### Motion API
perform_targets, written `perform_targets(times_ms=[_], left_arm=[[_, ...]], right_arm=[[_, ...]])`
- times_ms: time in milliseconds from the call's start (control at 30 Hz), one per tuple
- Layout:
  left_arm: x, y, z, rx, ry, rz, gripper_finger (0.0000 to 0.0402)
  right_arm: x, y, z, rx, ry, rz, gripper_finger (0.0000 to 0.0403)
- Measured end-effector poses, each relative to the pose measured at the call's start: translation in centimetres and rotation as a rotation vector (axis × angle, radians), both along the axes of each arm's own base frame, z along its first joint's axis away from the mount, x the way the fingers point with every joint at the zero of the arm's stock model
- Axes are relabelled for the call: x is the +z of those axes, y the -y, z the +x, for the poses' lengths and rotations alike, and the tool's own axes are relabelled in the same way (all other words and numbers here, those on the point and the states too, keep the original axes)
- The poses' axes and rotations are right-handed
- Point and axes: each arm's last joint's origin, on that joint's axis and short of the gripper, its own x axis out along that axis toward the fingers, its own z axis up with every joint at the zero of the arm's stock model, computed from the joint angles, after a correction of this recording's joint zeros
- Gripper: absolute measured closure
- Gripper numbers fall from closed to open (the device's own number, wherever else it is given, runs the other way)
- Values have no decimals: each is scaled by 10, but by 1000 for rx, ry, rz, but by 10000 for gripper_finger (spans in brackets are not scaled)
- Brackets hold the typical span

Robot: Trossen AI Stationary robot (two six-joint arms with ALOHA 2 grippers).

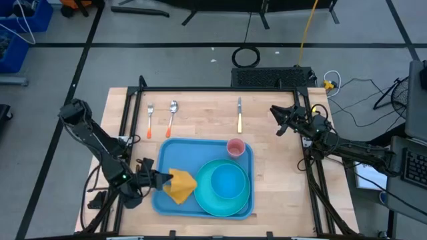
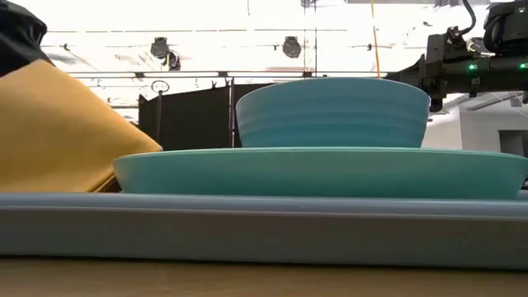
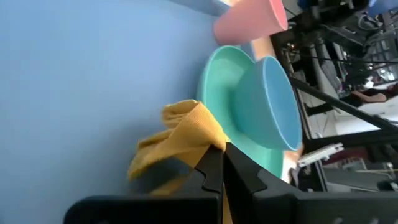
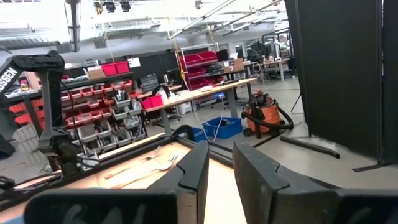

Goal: Set up tray
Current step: Put the yellow napkin on the blue serving tray to the left of the light blue plate

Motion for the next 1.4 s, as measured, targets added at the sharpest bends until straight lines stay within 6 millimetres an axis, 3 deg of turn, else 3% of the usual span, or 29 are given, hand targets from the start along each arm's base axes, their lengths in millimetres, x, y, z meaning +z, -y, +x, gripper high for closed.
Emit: perform_targets(times_ms=[633,1067,1400], left_arm=[[-19,-42,-3,33,-386,248,401],[-21,-64,12,-58,-557,363,400],[-21,-67,16,-54,-567,324,335]], right_arm=[[1,-1,0,27,23,9,339],[1,-1,0,26,22,9,339],[1,-1,0,25,22,9,339]])
